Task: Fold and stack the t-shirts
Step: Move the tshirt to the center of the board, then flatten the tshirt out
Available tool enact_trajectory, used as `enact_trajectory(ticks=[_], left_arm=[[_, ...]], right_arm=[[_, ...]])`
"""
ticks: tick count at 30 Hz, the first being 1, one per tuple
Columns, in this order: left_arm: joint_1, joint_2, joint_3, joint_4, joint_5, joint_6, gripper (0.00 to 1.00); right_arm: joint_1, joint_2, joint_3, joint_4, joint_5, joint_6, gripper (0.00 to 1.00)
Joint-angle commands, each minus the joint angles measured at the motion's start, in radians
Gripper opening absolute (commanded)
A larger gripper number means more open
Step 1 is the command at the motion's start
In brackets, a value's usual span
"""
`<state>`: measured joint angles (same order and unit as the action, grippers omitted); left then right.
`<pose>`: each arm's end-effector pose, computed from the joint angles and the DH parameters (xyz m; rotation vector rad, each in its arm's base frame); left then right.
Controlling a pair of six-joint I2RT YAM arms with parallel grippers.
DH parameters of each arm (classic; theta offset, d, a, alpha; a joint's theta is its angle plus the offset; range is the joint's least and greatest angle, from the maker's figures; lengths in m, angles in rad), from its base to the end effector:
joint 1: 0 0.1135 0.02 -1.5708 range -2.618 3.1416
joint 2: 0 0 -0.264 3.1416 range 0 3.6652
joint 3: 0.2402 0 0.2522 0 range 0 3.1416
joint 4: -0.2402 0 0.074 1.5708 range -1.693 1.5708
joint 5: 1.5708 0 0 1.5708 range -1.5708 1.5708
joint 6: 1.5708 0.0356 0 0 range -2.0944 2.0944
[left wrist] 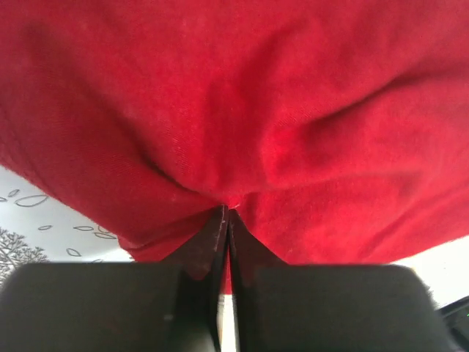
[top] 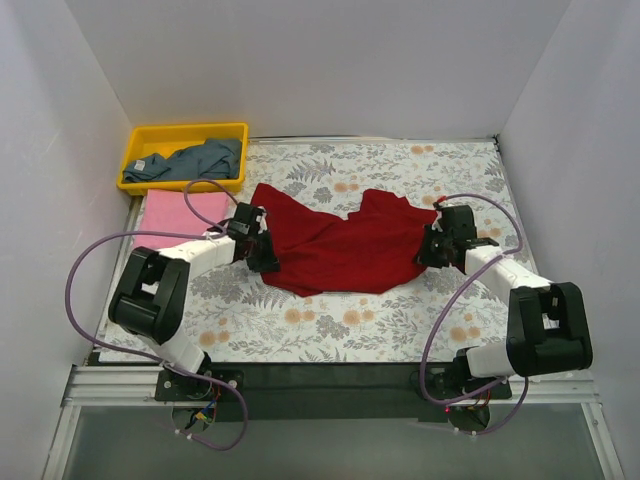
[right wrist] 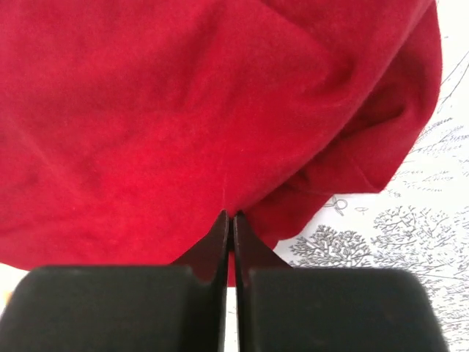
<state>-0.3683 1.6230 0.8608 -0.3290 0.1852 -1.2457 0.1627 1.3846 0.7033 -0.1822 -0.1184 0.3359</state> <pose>0.2800 -0.1151 0.1547 -1.1566 2.6180 -0.6891 0.2660 0.0479 0.1821 0.1591 2.4552 0.3653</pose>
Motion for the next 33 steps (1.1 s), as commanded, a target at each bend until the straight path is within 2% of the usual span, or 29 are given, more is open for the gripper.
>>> enact_trajectory(ticks=[1,5,6,7,10,13,16,17,19,20,21,22,24,25,26,28,30,33], left_arm=[[0.000,-0.027,0.052,-0.013,-0.006,0.046,0.00],[-0.001,-0.188,0.118,-0.123,-0.113,0.118,0.00],[-0.001,-0.221,0.135,-0.148,-0.160,0.150,0.00],[0.000,-0.283,0.156,-0.195,-0.173,0.167,0.00],[-0.001,-0.345,0.239,-0.269,-0.245,0.228,0.00],[-0.001,-0.328,0.316,-0.282,-0.295,0.259,0.00],[0.000,-0.237,0.388,-0.256,-0.271,0.243,0.00],[-0.001,-0.195,0.398,-0.243,-0.207,0.220,0.03],[0.000,-0.155,0.406,-0.210,-0.124,0.187,0.15],[-0.006,-0.141,0.399,-0.196,-0.049,0.163,0.27],[-0.014,-0.114,0.385,-0.168,-0.021,0.154,0.33],[-0.030,-0.101,0.356,-0.156,-0.001,0.146,0.39],[-0.047,-0.068,0.331,-0.130,0.046,0.112,0.52],[-0.069,-0.058,0.308,-0.121,0.063,0.106,0.56],[-0.081,-0.048,0.297,-0.095,0.074,0.089,0.65],[-0.110,-0.028,0.279,-0.070,0.068,0.080,0.71],[-0.135,0.007,0.279,-0.045,0.062,0.069,0.72],[-0.153,0.092,0.308,-0.024,0.045,0.069,0.72]], right_arm=[[-0.005,-0.056,-0.005,0.015,0.000,-0.009,0.01],[-0.005,-0.266,0.086,-0.149,0.104,-0.070,0.01],[-0.005,-0.292,0.123,-0.254,0.152,-0.086,0.01],[-0.006,-0.314,0.216,-0.301,0.167,-0.119,0.01],[-0.005,-0.360,0.387,-0.442,0.213,-0.158,0.01],[-0.006,-0.334,0.498,-0.480,0.204,-0.172,0.01],[-0.006,-0.227,0.622,-0.471,0.166,-0.163,0.01],[-0.006,-0.150,0.669,-0.459,0.157,-0.160,0.01],[-0.006,-0.032,0.702,-0.422,0.135,-0.146,0.02],[-0.006,0.006,0.719,-0.395,0.141,-0.143,0.06],[-0.006,0.046,0.743,-0.381,0.227,-0.135,0.10],[-0.008,0.124,0.757,-0.373,0.296,-0.136,0.29],[-0.014,0.183,0.809,-0.387,0.364,-0.141,0.48],[-0.015,0.198,0.818,-0.396,0.349,-0.152,0.55],[-0.008,0.189,0.788,-0.390,0.262,-0.169,0.61],[0.011,0.136,0.728,-0.382,0.180,-0.188,0.68],[0.046,0.096,0.656,-0.430,0.081,-0.204,0.68],[0.069,-0.036,0.431,-0.444,-0.016,-0.184,0.67]])
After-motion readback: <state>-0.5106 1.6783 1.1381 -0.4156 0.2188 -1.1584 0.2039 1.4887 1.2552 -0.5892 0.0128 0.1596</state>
